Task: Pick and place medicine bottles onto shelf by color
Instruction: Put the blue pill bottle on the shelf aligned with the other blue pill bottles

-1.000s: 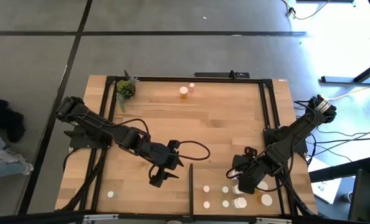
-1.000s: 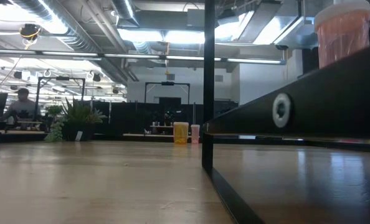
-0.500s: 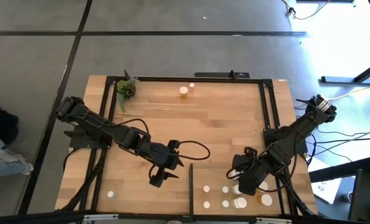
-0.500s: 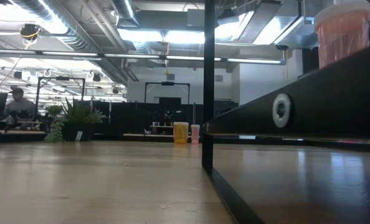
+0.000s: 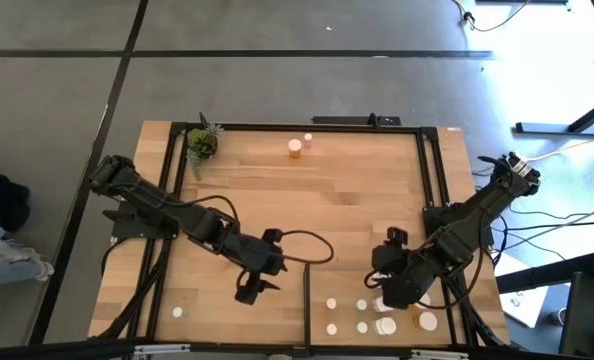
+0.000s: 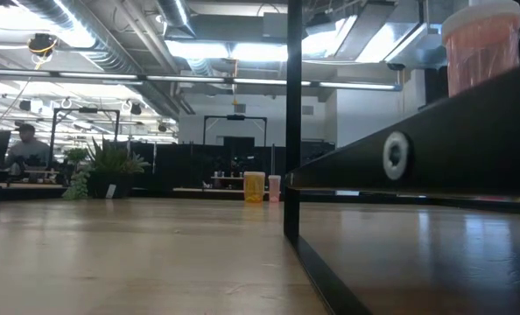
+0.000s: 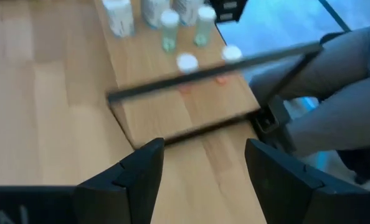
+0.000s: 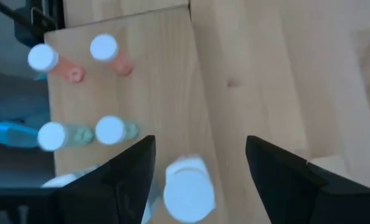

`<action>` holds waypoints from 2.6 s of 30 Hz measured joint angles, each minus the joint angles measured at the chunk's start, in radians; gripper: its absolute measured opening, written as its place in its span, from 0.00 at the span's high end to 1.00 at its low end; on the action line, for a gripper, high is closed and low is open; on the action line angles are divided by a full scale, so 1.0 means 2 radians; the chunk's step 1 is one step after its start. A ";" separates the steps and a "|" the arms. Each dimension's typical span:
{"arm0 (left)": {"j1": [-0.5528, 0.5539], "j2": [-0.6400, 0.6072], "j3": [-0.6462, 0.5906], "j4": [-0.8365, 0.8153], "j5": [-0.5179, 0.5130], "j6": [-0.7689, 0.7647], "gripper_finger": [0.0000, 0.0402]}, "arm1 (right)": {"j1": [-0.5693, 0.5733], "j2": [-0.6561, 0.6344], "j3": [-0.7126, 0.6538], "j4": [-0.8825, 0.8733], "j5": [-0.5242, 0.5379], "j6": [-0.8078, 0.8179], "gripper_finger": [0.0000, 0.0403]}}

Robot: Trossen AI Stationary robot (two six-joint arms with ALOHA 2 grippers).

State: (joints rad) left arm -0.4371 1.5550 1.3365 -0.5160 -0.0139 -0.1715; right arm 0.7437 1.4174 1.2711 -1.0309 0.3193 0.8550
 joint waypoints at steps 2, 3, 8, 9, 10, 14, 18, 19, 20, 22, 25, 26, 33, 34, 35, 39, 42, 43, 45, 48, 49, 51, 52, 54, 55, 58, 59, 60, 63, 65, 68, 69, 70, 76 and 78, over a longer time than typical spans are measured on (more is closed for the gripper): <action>-0.008 -0.006 0.000 -0.019 0.000 -0.023 0.45 | 0.000 0.000 0.001 0.000 0.015 -0.002 0.38; -0.010 -0.007 0.000 -0.022 0.001 -0.038 0.45 | 0.000 0.000 0.002 0.000 0.023 -0.002 0.38; -0.031 -0.017 0.001 -0.052 -0.001 -0.102 0.45 | 0.000 0.000 0.002 0.001 0.054 -0.002 0.38; -0.037 -0.019 0.001 -0.062 -0.001 -0.116 0.45 | 0.000 0.000 0.002 0.002 0.055 -0.002 0.38; -0.044 -0.021 0.000 -0.081 -0.004 -0.134 0.45 | 0.000 0.000 0.002 0.004 0.057 -0.002 0.38; -0.064 -0.024 0.001 -0.144 -0.020 -0.231 0.45 | 0.000 0.000 0.002 0.014 0.058 -0.014 0.38; -0.089 -0.024 0.000 -0.173 -0.011 -0.318 0.45 | 0.000 0.000 0.002 0.025 0.058 -0.013 0.38; -0.097 -0.024 0.000 -0.177 -0.008 -0.340 0.45 | 0.000 0.000 0.002 0.026 0.058 -0.013 0.38; -0.105 -0.024 0.000 -0.181 -0.007 -0.361 0.45 | 0.000 0.000 0.002 0.027 0.058 -0.013 0.38; -0.121 -0.024 0.000 -0.194 -0.009 -0.412 0.45 | 0.000 0.000 0.002 0.031 0.058 -0.013 0.38; -0.146 -0.024 0.000 -0.233 -0.008 -0.485 0.45 | 0.000 0.000 0.002 0.036 0.059 -0.014 0.38; -0.155 -0.024 0.000 -0.247 -0.009 -0.506 0.45 | 0.000 0.000 0.002 0.037 0.061 -0.015 0.38; -0.219 -0.023 0.000 -0.296 -0.048 -0.606 0.45 | 0.000 0.000 0.002 0.051 0.070 -0.026 0.38; -0.229 -0.022 0.000 -0.292 -0.072 -0.607 0.45 | 0.000 0.000 0.002 0.052 0.072 -0.026 0.38; -0.237 -0.020 0.000 -0.292 -0.096 -0.607 0.45 | 0.000 0.000 0.002 0.054 0.072 -0.026 0.38; -0.259 -0.021 0.000 -0.284 -0.149 -0.606 0.45 | 0.000 0.000 0.002 0.065 0.072 -0.026 0.38; -0.264 -0.021 0.000 -0.278 -0.148 -0.601 0.45 | 0.000 0.000 0.002 0.069 0.072 -0.026 0.38; -0.265 -0.021 0.000 -0.276 -0.147 -0.603 0.45 | 0.000 0.000 0.002 0.071 0.072 -0.026 0.38; -0.265 -0.021 0.000 -0.271 -0.141 -0.606 0.45 | 0.000 0.000 0.002 0.075 0.072 -0.025 0.38; -0.265 -0.021 0.000 -0.268 -0.132 -0.607 0.45 | 0.000 0.000 0.002 0.076 0.072 -0.025 0.38; -0.265 -0.021 0.000 -0.263 -0.132 -0.607 0.45 | 0.000 0.000 0.002 0.076 0.072 -0.025 0.38; -0.265 -0.021 0.000 -0.247 -0.132 -0.605 0.45 | 0.000 0.000 0.002 0.076 0.072 -0.025 0.38; -0.265 -0.021 0.000 -0.241 -0.132 -0.604 0.45 | 0.000 0.000 0.002 0.076 0.072 -0.025 0.38; -0.265 -0.021 0.000 -0.237 -0.131 -0.604 0.45 | 0.000 0.000 0.002 0.076 0.072 -0.024 0.38; -0.265 -0.021 0.000 -0.238 -0.129 -0.607 0.45 | 0.000 0.000 0.002 0.076 0.072 -0.021 0.38; -0.265 -0.016 0.000 -0.249 -0.126 -0.634 0.45 | 0.000 0.000 0.002 0.076 0.072 -0.011 0.38; -0.265 -0.013 0.000 -0.255 -0.120 -0.649 0.45 | 0.000 0.000 0.002 0.076 0.072 -0.011 0.38; -0.265 -0.010 0.000 -0.261 -0.111 -0.667 0.45 | 0.000 0.000 0.002 0.076 0.072 -0.011 0.38; -0.268 0.003 0.000 -0.283 -0.081 -0.714 0.45 | 0.000 0.000 0.002 0.076 0.073 -0.011 0.38; -0.273 0.016 0.000 -0.291 -0.064 -0.723 0.45 | 0.000 0.000 0.002 0.076 0.076 -0.011 0.38; -0.277 0.038 0.000 -0.297 -0.029 -0.722 0.45 | 0.000 0.000 0.002 0.076 0.079 -0.011 0.38; -0.277 0.046 0.000 -0.302 -0.015 -0.722 0.45 | 0.000 0.000 0.002 0.076 0.079 -0.012 0.38; -0.277 0.052 0.000 -0.306 0.000 -0.724 0.45 | 0.000 0.000 0.002 0.076 0.079 -0.012 0.38; -0.277 0.085 0.000 -0.338 0.066 -0.748 0.45 | 0.000 0.000 0.002 0.076 0.081 -0.012 0.38; -0.277 0.092 0.000 -0.340 0.067 -0.751 0.45 | 0.000 0.000 0.002 0.076 0.088 -0.012 0.38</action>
State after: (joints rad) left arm -0.9916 1.7398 1.3369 -1.1967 0.1209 -1.6726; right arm 0.7437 1.4178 1.2751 -0.8791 0.4944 0.8307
